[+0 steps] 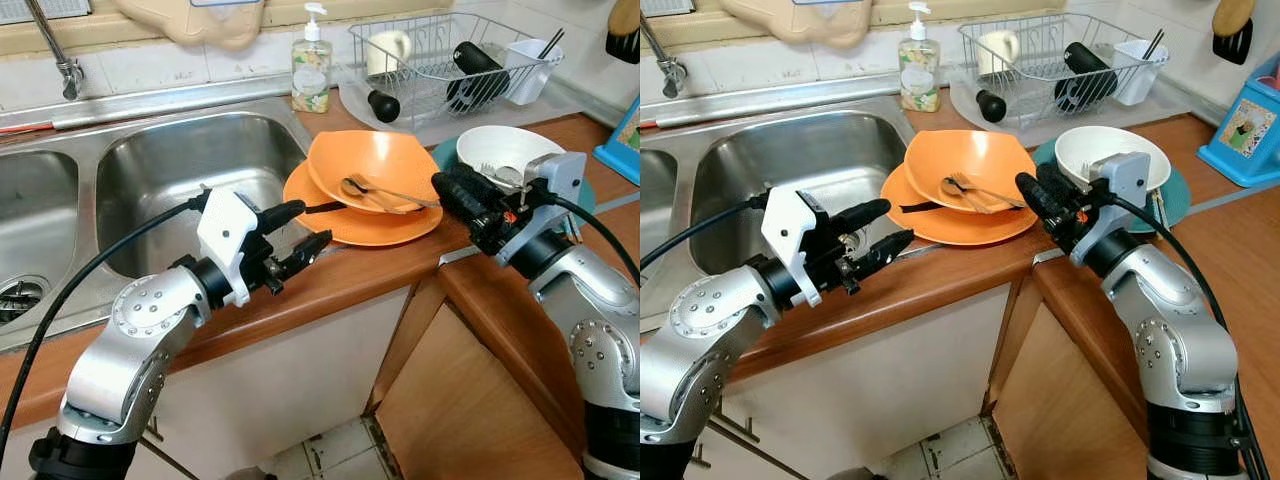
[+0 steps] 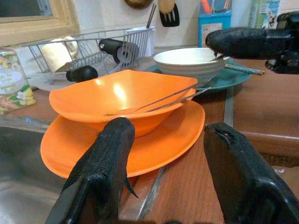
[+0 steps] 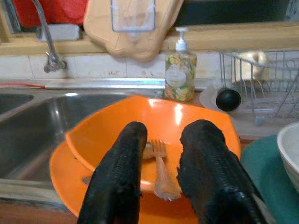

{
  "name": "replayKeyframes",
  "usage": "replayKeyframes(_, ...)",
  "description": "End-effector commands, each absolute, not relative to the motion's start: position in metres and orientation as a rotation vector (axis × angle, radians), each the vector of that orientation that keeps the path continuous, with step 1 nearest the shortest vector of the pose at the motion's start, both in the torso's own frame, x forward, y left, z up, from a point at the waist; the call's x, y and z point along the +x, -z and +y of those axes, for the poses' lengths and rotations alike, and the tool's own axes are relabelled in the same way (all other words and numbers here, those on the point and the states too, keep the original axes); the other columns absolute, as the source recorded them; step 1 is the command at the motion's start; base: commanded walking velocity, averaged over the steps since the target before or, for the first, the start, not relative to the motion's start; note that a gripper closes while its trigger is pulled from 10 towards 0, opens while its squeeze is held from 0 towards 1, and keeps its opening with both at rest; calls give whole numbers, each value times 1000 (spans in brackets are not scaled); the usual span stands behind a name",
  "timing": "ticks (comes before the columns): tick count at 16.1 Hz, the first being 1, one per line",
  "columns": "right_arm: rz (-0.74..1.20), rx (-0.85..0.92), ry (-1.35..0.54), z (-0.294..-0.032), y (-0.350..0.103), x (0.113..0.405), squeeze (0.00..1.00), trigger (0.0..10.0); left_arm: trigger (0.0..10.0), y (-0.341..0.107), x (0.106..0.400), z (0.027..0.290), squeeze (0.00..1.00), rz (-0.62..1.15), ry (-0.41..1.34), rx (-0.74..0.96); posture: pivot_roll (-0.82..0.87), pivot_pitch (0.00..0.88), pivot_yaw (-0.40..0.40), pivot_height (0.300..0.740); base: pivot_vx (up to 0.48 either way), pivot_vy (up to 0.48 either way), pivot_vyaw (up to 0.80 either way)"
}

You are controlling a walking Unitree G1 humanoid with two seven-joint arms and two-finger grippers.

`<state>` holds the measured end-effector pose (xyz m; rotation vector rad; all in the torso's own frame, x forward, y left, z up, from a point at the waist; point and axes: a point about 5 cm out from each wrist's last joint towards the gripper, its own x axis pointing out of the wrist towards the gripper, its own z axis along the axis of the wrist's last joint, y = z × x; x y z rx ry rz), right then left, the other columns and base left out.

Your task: Kitchen organization

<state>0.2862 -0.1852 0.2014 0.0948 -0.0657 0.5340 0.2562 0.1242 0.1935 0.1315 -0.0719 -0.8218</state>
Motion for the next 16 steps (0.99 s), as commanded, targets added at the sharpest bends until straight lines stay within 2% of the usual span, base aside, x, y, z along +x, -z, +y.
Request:
replayKeyframes(1,-41,81,-522,-187,-197,288,1000,10000,10000,-194,253,122,0,-69,841,133,-100,0,24,740,0,0,0)
replayKeyframes(5,25,72,-532,-184,-185,293,1000,10000,10000,-193,251,124,0,-63,829,135,-80,0,8,740,0,0,0)
replayKeyframes(6,44,66,-528,-183,-181,297,0,10000,10000,-192,250,125,0,-60,830,134,-75,0,7,740,0,0,0)
replayKeyframes(9,58,70,-516,-181,-177,303,0,10000,10000,-193,250,125,0,-59,828,134,-67,0,4,740,0,0,0)
replayKeyframes(10,57,76,-520,-180,-177,304,0,9529,10000,-193,251,125,0,-60,827,138,-62,0,1,740,0,0,0)
replayKeyframes(11,58,71,-516,-180,-177,305,0,4980,10000,-193,251,126,0,-60,823,143,-60,0,1,740,0,0,0)
replayKeyframes(12,59,68,-513,-180,-176,306,0,2118,10000,-193,251,126,0,-61,822,143,-63,0,2,740,0,0,0)
replayKeyframes(14,51,80,-516,-180,-176,308,0,0,10000,-194,252,125,0,-64,822,143,-64,0,1,740,0,0,0)
replayKeyframes(16,51,81,-525,-179,-176,308,0,0,10000,-193,252,124,0,-64,824,141,-69,0,3,740,0,0,0)
